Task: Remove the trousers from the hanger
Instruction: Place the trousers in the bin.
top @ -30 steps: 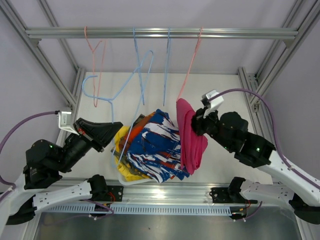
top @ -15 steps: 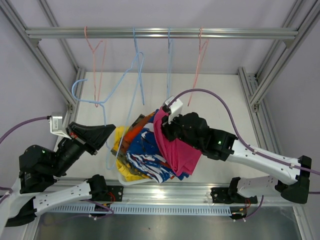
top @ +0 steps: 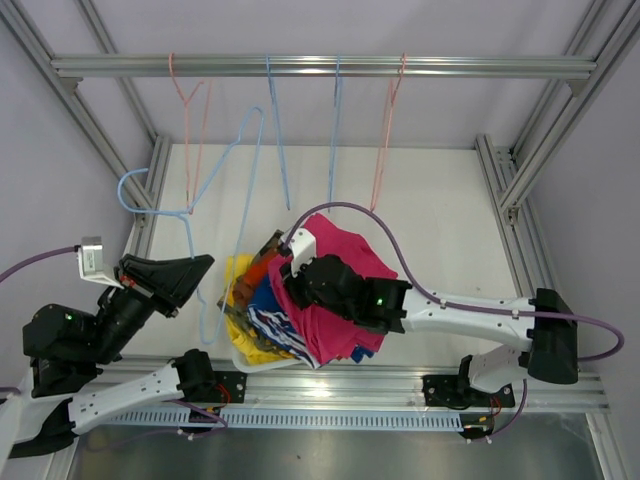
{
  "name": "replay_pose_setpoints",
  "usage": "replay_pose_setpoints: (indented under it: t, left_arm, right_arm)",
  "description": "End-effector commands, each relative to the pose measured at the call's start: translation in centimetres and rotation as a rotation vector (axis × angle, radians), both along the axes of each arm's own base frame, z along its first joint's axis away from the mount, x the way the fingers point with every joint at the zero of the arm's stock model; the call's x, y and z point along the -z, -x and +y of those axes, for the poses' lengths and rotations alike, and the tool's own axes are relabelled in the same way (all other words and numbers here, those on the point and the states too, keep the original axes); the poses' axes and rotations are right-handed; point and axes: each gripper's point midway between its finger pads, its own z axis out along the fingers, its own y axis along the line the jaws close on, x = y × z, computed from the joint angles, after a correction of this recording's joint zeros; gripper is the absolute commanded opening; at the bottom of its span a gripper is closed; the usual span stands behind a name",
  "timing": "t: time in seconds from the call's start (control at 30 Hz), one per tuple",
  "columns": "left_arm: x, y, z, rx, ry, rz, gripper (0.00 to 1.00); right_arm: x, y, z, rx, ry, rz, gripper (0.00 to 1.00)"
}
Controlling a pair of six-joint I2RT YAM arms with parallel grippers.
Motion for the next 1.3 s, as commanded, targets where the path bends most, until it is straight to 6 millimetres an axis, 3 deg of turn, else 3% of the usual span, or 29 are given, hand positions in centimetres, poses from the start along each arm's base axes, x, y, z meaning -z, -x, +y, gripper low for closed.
replay_pose_setpoints:
  t: [0.0, 0.03, 0.1, 0.23, 0.47, 0.63, 0.73, 0.8, 0.83, 0.97, 1.13, 1.27]
  left_arm:
    - [0.8, -0.1, 0.3, -0.008, 0.019, 0.018, 0.01]
    - [0.9, 0.0, 0.3, -0.006, 0.022, 0.020, 0.00]
    - [1.2, -0.1, 0.2, -0.006, 0.019, 0.022, 0.00]
    - [1.9, -0.3, -0.5, -0.004, -0.005, 0.034, 0.00]
    - [2.3, -0.5, -1.5, 0.014, -0.010, 0.039, 0.00]
    - [1.8, -0.6, -1.6, 0.009, -0.009, 0.025, 0.01]
    - [1.6, -0.6, -1.5, 0.006, -0.005, 0.019, 0.00]
    - [1.7, -0.7, -1.6, 0.006, -0.006, 0.020, 0.00]
    - [1.7, -0.7, -1.7, 0.009, -0.008, 0.020, 0.00]
    - [2.0, -0.7, -2.0, 0.014, -0.013, 0.028, 0.00]
    - [2.1, -0.7, -1.9, 0.011, -0.021, 0.033, 0.00]
    - [2.3, -0.7, -1.6, 0.005, -0.027, 0.036, 0.00]
  right_arm:
    - [-0.4, 2.3, 3.1, -0.045, -0.195, 0.104, 0.21]
    - [0.6, 2.7, 3.6, -0.060, -0.195, 0.127, 0.37]
    - [2.2, 3.5, 3.7, -0.065, -0.187, 0.172, 0.58]
    - [1.9, 5.5, 4.1, -0.138, -0.201, 0.208, 0.63]
    - [-2.3, 7.5, 3.5, -0.227, -0.272, 0.214, 0.68]
    - [-5.2, 8.2, 1.8, -0.249, -0.313, 0.189, 0.69]
    - [-6.1, 8.2, 0.8, -0.240, -0.333, 0.170, 0.61]
    - [-5.6, 7.5, 0.2, -0.202, -0.320, 0.153, 0.46]
    - [-5.4, 7.2, 0.0, -0.189, -0.316, 0.146, 0.33]
    - [-4.3, 6.2, 0.2, -0.147, -0.280, 0.132, 0.12]
    - [-2.7, 4.3, 0.8, -0.111, -0.250, 0.144, 0.04]
    - [-0.3, 3.3, 1.6, -0.105, -0.218, 0.176, 0.02]
